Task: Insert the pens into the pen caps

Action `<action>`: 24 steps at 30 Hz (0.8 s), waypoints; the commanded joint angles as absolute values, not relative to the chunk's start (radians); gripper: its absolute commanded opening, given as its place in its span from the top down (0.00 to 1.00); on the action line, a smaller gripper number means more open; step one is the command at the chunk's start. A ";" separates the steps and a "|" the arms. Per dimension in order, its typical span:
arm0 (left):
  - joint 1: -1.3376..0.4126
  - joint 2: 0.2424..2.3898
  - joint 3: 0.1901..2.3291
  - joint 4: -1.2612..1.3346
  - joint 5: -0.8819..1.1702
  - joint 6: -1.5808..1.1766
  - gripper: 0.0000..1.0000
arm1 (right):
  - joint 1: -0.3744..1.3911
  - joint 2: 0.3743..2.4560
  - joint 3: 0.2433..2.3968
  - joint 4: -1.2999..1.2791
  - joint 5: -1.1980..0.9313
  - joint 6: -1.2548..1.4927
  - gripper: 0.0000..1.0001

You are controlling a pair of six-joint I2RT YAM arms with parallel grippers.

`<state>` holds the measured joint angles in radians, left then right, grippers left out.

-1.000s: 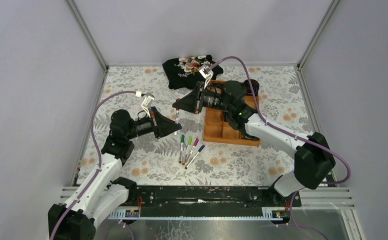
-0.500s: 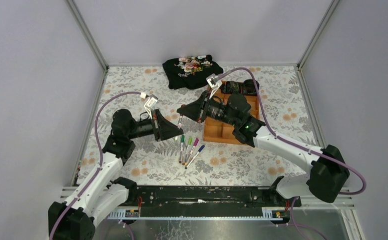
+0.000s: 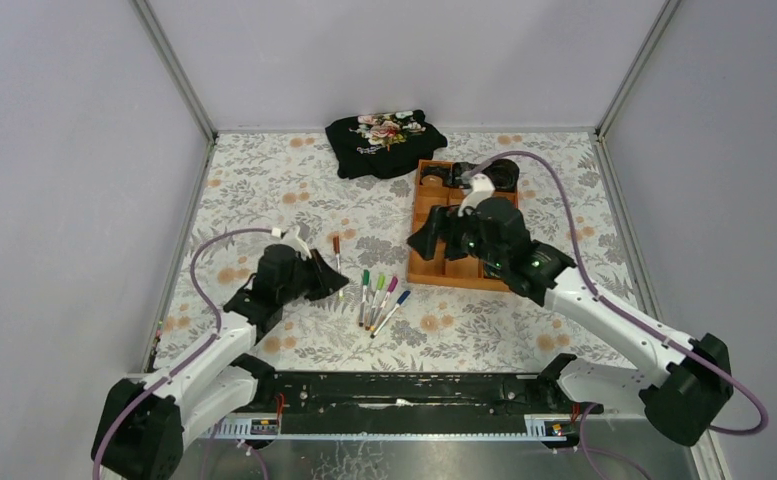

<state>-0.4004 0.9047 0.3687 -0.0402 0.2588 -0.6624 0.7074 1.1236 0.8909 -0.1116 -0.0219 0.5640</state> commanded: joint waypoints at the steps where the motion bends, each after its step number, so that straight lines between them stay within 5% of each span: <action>1: -0.465 0.977 0.345 -0.101 0.092 -0.698 1.00 | 0.623 1.043 0.851 -0.224 0.152 0.532 0.06; 4: -0.486 1.045 0.347 -0.074 0.096 -0.690 0.95 | 0.554 1.024 0.814 -0.246 0.161 0.532 0.04; 9: -0.497 1.129 0.349 0.001 0.131 -0.674 0.72 | 0.454 1.016 0.755 -0.249 0.152 0.533 0.04; 17: -0.491 1.061 0.418 0.059 0.033 -0.609 0.07 | 0.290 1.002 0.702 -0.208 0.135 0.471 0.01; 24: -0.170 1.133 0.537 0.192 0.015 -0.559 0.02 | 0.055 1.006 0.645 -0.064 0.122 0.437 0.00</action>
